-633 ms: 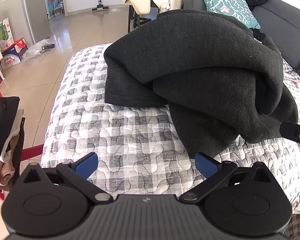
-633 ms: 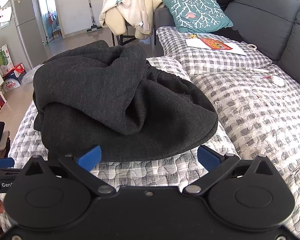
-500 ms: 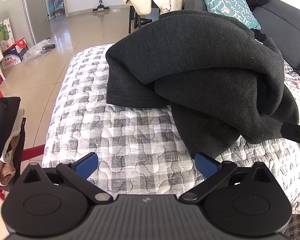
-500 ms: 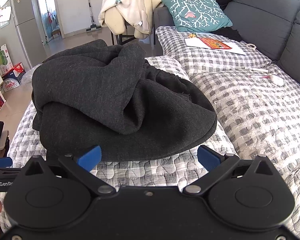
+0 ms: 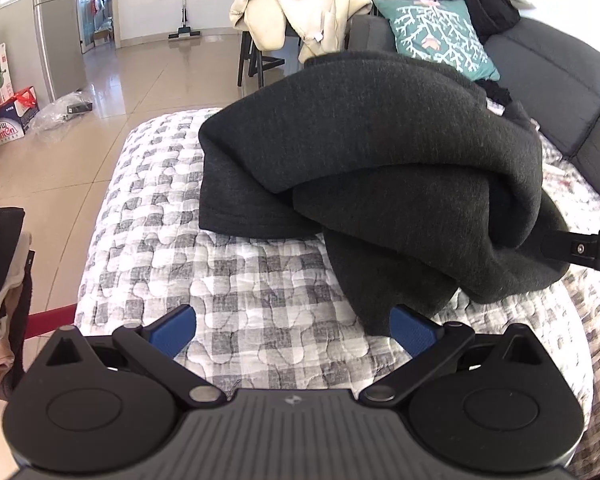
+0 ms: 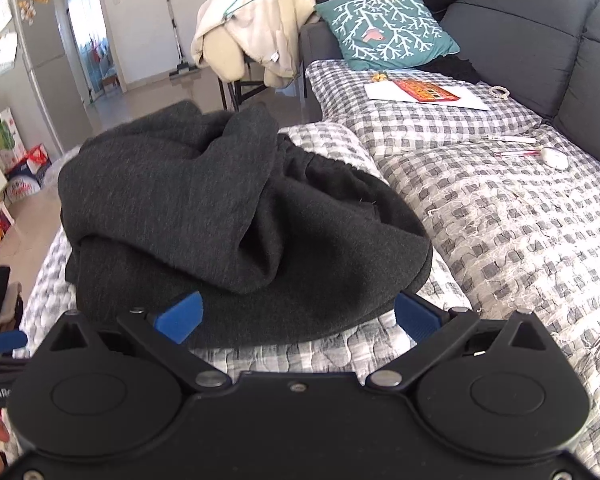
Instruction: Fold clothes
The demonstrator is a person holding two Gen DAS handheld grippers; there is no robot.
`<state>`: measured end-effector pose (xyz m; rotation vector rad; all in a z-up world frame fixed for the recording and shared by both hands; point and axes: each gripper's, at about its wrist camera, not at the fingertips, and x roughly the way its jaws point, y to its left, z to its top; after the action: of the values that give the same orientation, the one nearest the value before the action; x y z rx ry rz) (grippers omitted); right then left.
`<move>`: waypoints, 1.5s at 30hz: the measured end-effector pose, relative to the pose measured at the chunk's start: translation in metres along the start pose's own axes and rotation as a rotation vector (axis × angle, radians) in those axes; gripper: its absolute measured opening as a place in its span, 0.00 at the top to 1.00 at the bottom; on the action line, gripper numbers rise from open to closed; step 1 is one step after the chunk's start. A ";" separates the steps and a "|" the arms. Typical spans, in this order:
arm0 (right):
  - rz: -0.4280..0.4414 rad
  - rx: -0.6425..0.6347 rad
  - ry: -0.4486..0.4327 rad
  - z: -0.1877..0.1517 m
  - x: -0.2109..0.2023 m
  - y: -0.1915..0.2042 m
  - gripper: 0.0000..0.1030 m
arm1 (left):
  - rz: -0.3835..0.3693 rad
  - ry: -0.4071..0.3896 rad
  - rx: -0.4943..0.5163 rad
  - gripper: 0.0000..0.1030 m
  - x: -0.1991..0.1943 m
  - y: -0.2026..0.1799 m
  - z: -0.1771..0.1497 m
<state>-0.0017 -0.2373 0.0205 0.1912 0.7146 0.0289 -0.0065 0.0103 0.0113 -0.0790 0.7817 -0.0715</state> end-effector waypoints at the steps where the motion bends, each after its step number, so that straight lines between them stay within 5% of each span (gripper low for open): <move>1: 0.002 0.012 0.000 0.002 0.001 -0.003 0.00 | -0.004 -0.036 -0.019 0.00 -0.003 0.003 -0.001; 9: 0.065 0.077 -0.022 0.011 0.010 -0.024 0.00 | -0.057 -0.055 0.018 0.00 0.000 -0.002 0.007; 15: -0.055 0.065 0.028 0.008 0.032 -0.035 0.00 | -0.050 -0.079 0.163 0.00 0.006 -0.019 0.024; 20: -0.060 0.169 0.088 0.008 0.044 -0.055 0.00 | -0.073 -0.107 0.239 0.00 0.014 -0.024 0.037; 28: 0.075 0.376 0.160 0.013 0.074 -0.089 0.02 | -0.162 -0.101 0.303 0.04 0.000 -0.037 0.042; 34: 0.155 0.535 0.170 0.012 0.075 -0.102 0.05 | -0.261 -0.184 0.342 0.03 -0.020 -0.056 0.048; 37: 0.188 0.540 0.181 0.013 0.074 -0.099 0.06 | -0.211 -0.184 0.416 0.03 -0.001 -0.086 0.052; 42: 0.176 0.488 0.173 0.015 0.076 -0.087 0.12 | -0.136 -0.308 0.515 0.05 0.017 -0.112 0.046; 45: 0.191 0.431 0.174 0.014 0.079 -0.075 0.27 | -0.118 -0.324 0.496 0.22 0.024 -0.110 0.047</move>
<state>0.0643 -0.3064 -0.0348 0.6758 0.8683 0.0740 0.0393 -0.0992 0.0383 0.3276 0.4182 -0.3538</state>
